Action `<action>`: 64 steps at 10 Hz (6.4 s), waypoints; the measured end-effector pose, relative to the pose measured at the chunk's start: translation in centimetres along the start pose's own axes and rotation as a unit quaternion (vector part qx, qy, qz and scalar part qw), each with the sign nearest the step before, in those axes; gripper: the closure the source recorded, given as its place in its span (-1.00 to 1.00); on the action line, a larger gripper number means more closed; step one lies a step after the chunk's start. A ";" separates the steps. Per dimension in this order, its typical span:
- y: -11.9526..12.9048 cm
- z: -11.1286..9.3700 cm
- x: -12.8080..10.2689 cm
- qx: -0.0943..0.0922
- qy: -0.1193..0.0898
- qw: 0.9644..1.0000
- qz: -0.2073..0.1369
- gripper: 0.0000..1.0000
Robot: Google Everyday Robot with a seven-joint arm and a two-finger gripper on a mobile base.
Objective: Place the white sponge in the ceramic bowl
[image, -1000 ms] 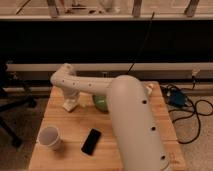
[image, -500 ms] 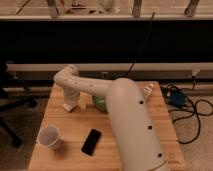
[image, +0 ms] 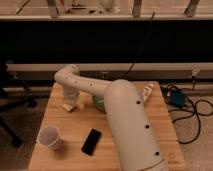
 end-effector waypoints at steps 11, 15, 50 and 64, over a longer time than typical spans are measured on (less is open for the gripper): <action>0.5 -4.9 1.8 0.030 0.012 0.999 0.002 1.00; 2.9 -8.3 4.7 0.049 0.009 0.999 0.019 1.00; 15.1 -11.8 12.1 0.100 0.004 0.989 0.109 0.21; 16.0 -12.2 13.5 0.099 0.002 0.989 0.107 -0.60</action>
